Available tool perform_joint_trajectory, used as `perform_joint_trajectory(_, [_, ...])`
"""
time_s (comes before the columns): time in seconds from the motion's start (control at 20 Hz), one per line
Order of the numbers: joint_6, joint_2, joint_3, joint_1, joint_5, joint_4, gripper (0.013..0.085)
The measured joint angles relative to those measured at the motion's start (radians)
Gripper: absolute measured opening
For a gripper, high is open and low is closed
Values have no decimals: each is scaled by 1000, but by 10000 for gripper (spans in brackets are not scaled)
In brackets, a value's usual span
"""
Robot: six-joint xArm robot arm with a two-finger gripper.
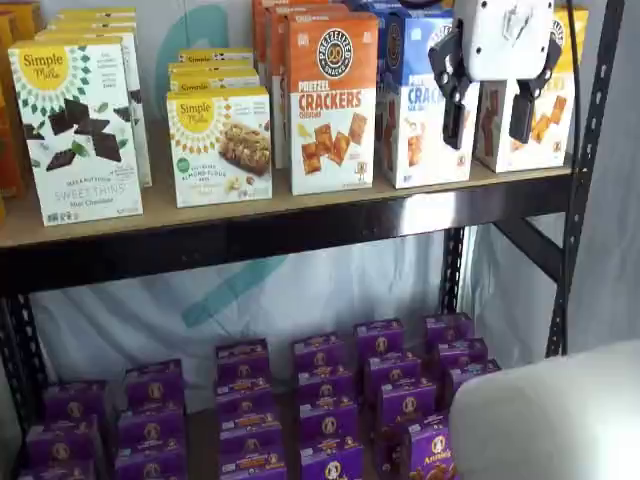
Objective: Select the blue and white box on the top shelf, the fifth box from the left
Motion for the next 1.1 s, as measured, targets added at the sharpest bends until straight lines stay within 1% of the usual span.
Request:
perform_joint_trajectory(0.05, [-5,1,0,-11,2,12,850])
perform_joint_trajectory(0.1, [-19,3,-2,-40,8,43,850])
perform_joint_trajectory(0.15, [-26,5,-3,-54,12,59,850])
perform_joint_trajectory(0.25, [-29,7,-3,-59,17,67,850])
perform_joint_trajectory(0.45, [-29,5,3,-56,8,61,850])
perform_joint_trajectory(0.7, [-43,-1,15,-54,-68,37,850])
perform_joint_trajectory(0.9, [-73,36,-11,-82,-138,34,850])
perform_joint_trajectory(1.1, [-101,91,-56,-107,-185,32,850])
